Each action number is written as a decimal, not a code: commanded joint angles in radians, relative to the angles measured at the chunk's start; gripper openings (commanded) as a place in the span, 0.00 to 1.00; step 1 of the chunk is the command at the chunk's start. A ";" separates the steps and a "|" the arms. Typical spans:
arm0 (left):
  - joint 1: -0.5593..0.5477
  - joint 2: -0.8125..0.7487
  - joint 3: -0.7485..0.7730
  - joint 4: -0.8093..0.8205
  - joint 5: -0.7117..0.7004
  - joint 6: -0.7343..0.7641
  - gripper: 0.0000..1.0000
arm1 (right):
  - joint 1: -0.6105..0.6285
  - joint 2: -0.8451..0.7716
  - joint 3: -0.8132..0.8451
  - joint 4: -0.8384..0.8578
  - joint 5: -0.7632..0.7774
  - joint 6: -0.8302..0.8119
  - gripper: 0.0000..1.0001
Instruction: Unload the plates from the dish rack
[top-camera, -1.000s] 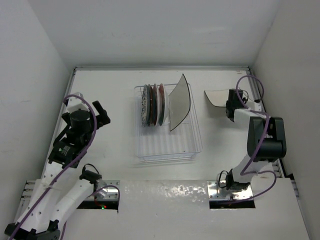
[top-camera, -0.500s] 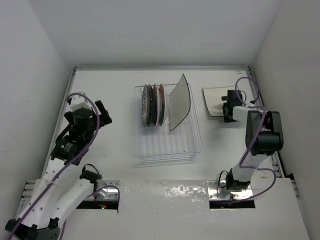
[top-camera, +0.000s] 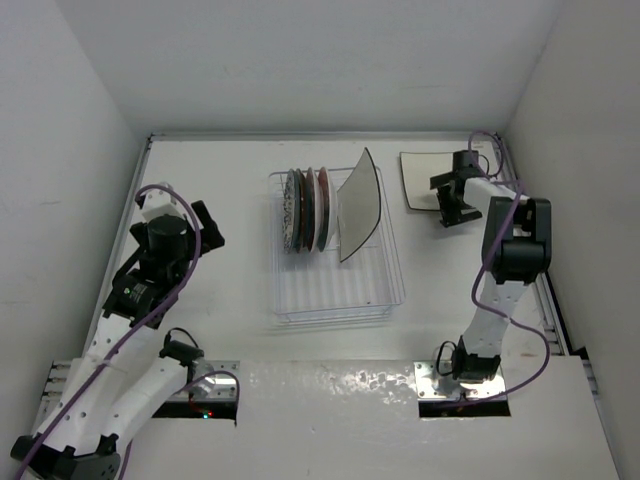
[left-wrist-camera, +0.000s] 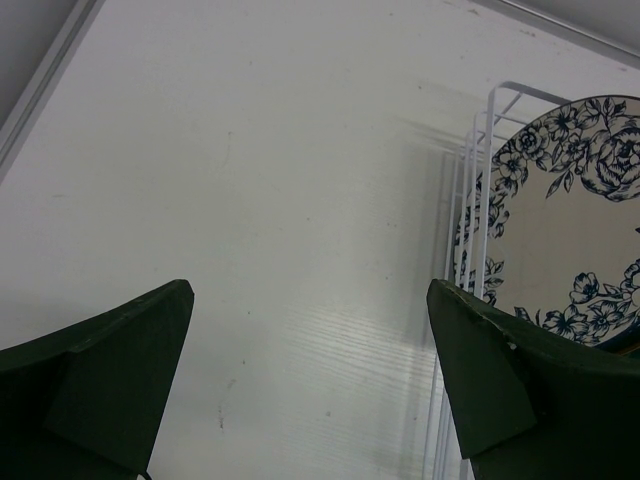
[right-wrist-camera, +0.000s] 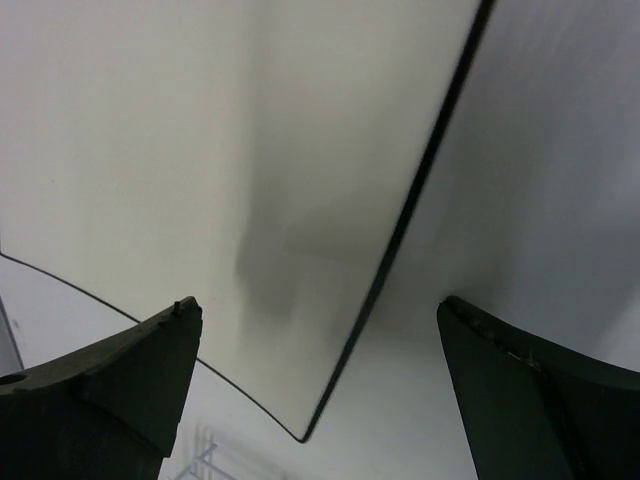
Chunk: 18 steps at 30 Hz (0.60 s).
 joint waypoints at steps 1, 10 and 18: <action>0.003 -0.003 -0.001 0.037 0.010 0.010 1.00 | -0.002 -0.063 -0.052 -0.114 0.021 -0.021 0.99; 0.003 0.005 0.001 0.036 -0.002 0.007 1.00 | 0.150 -0.278 0.201 -0.250 0.176 -0.508 0.99; 0.003 0.016 0.004 0.023 -0.036 -0.007 1.00 | 0.483 -0.367 0.400 -0.396 0.179 -0.914 0.96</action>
